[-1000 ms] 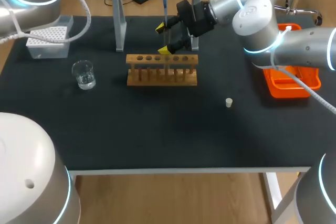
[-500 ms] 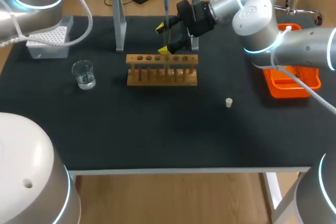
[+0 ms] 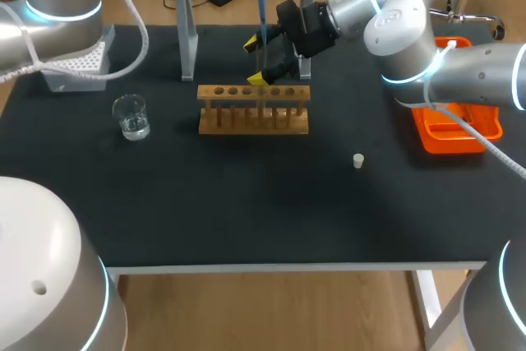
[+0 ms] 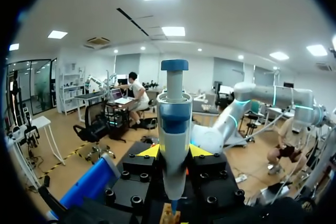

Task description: Invert the test tube, pick up the pipette, mount the tip to pipette, aspirate from beaker and dispense into the tube, eject the tip, return the pipette, and cap with the stopper.

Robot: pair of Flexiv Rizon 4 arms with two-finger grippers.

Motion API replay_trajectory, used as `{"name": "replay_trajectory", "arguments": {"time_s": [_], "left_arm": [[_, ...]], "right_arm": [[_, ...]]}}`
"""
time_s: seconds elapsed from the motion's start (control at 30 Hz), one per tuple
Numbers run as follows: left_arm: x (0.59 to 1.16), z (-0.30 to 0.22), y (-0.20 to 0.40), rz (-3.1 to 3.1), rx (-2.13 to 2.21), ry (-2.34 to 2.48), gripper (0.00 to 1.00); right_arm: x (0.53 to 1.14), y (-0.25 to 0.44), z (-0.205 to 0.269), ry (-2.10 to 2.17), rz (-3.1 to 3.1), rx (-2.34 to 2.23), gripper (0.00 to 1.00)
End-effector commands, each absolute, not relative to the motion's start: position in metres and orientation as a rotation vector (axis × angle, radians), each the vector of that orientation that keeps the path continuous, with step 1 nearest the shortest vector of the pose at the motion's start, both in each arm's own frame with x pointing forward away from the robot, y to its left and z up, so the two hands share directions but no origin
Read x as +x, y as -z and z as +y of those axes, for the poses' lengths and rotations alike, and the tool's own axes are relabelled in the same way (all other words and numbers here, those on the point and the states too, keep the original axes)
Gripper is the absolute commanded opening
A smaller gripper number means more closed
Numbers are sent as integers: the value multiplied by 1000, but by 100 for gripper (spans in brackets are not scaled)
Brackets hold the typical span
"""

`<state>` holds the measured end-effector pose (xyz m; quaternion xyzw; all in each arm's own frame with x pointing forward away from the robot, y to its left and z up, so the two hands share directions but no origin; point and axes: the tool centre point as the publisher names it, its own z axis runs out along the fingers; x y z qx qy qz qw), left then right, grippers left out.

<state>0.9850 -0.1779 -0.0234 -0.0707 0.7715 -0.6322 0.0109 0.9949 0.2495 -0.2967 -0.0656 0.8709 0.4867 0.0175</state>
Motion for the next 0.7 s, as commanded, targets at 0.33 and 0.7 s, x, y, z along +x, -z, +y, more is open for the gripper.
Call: {"name": "replay_trajectory", "arguments": {"time_s": [0.33,0.7], "left_arm": [[986,-175,32,2414,-250,1972,0],[988,-172,35,2434,-276,1943,0]], "right_arm": [[996,296,249,-1509,2711,-206,100],[996,296,249,-1509,2711,-206,100]]}}
